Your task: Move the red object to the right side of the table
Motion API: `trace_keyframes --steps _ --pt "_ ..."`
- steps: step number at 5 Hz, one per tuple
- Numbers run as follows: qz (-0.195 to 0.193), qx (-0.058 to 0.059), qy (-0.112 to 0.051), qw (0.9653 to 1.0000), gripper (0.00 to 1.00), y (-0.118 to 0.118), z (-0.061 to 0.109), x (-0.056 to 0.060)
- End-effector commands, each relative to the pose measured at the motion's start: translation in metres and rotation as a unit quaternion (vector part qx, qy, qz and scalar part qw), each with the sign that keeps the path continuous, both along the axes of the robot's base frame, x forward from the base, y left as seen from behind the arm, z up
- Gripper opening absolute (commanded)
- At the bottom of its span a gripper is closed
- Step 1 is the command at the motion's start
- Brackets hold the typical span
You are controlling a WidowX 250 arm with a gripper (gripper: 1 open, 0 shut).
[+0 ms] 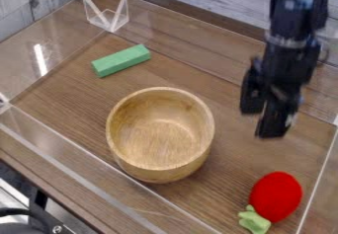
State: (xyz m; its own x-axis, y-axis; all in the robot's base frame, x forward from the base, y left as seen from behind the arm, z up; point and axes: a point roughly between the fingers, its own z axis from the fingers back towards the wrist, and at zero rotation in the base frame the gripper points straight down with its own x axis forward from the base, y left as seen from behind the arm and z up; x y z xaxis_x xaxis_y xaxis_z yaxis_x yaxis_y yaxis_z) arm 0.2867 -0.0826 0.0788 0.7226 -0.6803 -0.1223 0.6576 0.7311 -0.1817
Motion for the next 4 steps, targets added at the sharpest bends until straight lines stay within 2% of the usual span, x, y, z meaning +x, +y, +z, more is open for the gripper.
trace_keyframes --steps 1,2,3,4 --pt "0.075 0.013 -0.071 0.9946 1.00 0.028 0.038 0.015" --pt "0.146 0.017 -0.105 0.9836 1.00 0.045 0.044 0.025" --pt "0.167 0.026 -0.134 0.9765 1.00 0.043 0.045 0.031" --pt "0.188 0.032 -0.165 0.9677 1.00 0.040 0.045 0.036"
